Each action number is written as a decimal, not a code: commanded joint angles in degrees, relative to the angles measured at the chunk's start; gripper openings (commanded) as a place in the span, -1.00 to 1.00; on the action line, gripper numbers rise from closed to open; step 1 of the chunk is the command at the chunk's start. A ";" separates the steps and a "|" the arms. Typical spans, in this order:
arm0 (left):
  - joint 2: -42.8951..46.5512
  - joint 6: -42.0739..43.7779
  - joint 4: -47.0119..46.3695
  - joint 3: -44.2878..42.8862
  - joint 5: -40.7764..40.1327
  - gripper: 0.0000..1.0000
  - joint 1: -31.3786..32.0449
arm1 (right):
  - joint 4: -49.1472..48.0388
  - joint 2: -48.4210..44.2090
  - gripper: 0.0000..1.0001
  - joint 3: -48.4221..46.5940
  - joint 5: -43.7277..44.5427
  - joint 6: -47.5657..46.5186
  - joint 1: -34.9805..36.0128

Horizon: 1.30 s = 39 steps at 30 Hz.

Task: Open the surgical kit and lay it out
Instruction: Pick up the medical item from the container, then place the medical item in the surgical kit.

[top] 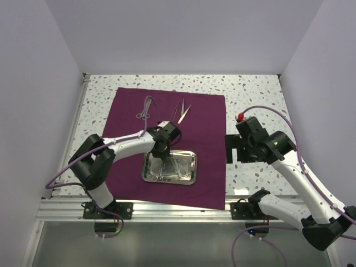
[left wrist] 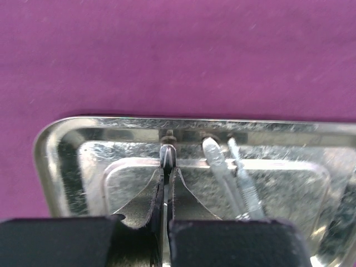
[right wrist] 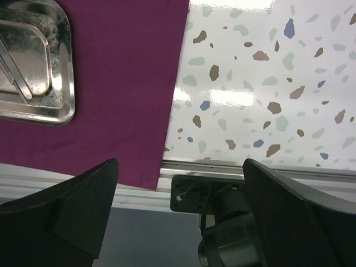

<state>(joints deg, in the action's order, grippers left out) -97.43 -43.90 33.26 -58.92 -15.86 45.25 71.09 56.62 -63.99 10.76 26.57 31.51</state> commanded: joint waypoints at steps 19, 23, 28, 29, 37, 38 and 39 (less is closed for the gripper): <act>0.41 18.84 9.91 -24.03 -1.19 -1.00 -15.18 | -1.83 0.33 0.96 1.14 1.36 1.47 0.22; -8.01 24.72 7.53 -33.35 -1.28 -1.00 -19.67 | -1.39 0.60 0.96 1.14 1.54 1.56 0.22; -18.83 30.44 5.33 -47.39 -0.66 -1.00 -23.62 | -0.95 0.95 0.96 0.88 2.15 1.82 0.14; -22.77 30.71 5.76 -49.78 -0.58 -1.00 -24.16 | -0.87 1.12 0.96 0.79 2.24 1.82 0.22; -40.90 31.16 9.37 -74.47 0.65 -0.96 -28.90 | -0.60 3.06 0.96 0.09 3.30 1.56 0.22; -42.48 30.89 9.46 -75.37 0.91 -0.82 -29.26 | -0.60 3.14 0.96 0.00 3.47 1.56 0.13; -42.76 30.72 9.11 -75.64 1.44 -0.76 -29.61 | -0.43 3.41 0.96 -0.17 4.00 1.56 0.22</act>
<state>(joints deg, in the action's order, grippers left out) -139.02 -14.31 41.54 -129.51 -15.35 17.41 70.39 59.64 -62.87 12.71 27.88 31.51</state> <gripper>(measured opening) 0.093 0.982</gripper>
